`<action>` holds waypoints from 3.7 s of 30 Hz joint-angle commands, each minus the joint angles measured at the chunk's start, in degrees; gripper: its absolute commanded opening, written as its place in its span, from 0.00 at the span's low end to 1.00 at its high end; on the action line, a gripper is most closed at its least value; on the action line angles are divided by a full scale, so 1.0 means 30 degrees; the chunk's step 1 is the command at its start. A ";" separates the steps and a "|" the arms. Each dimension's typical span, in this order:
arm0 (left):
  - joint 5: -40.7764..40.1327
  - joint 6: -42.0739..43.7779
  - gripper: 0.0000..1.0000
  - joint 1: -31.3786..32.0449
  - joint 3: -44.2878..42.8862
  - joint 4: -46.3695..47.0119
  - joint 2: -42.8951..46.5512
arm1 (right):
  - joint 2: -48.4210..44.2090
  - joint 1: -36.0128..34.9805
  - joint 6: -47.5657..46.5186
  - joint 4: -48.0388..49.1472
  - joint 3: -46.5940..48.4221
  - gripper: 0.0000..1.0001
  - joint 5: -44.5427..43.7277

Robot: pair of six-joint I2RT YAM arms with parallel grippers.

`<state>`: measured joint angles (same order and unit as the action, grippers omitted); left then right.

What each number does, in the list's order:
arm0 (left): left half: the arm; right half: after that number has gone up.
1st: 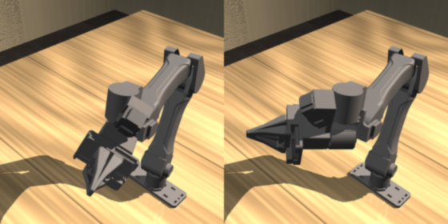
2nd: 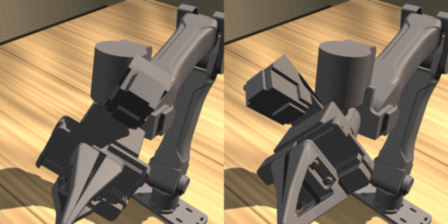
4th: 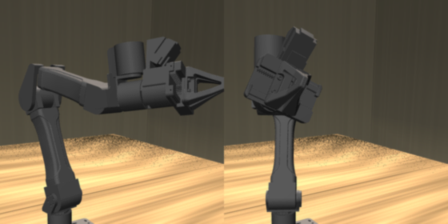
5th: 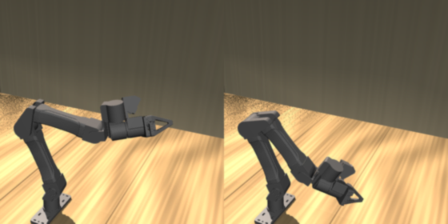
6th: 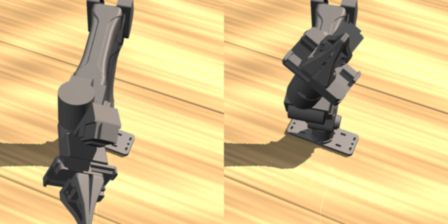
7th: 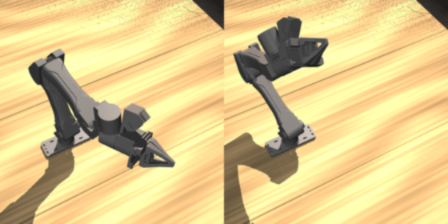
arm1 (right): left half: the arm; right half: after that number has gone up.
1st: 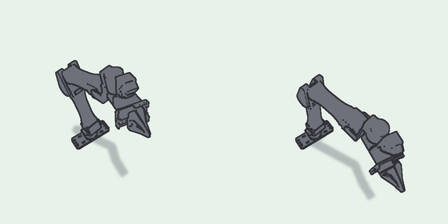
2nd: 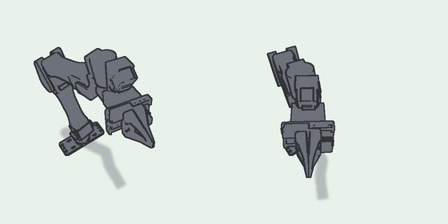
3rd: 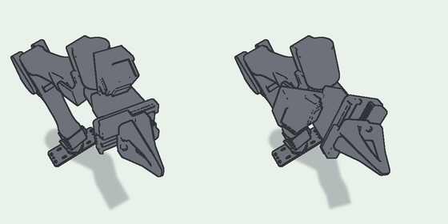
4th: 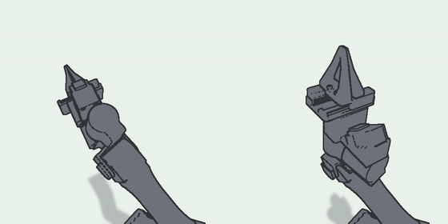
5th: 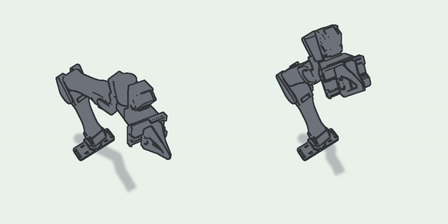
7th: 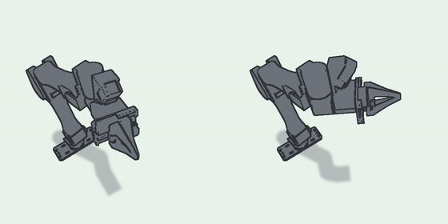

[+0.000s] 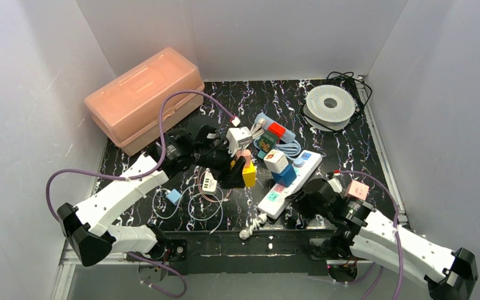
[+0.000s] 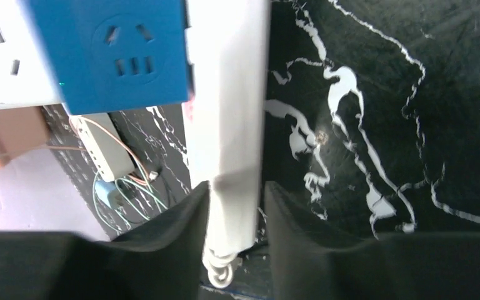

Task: Pull the plug off the socket
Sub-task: Remove the plug from the socket.

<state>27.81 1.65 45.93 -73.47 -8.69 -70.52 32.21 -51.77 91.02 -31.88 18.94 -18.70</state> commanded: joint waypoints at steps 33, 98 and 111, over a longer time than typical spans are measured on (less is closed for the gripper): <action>0.5690 0.4649 0.00 0.3539 0.0116 -0.3166 0.2522 | 0.1394 -0.3104 -2.8189 0.7560 1.1810 0.85 1.1306; -0.2312 -0.1502 0.98 0.3513 0.1510 -0.0234 0.5126 | 0.4528 -0.3332 -2.5189 1.3989 1.1090 0.01 1.0637; -0.6817 0.0840 0.98 0.3720 0.2677 0.2362 0.6832 | 0.6215 -0.5975 -2.4958 1.4799 1.2133 0.01 0.2519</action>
<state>12.40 0.14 56.58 -66.28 -5.48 -53.60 50.02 -66.37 15.42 5.23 51.70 2.26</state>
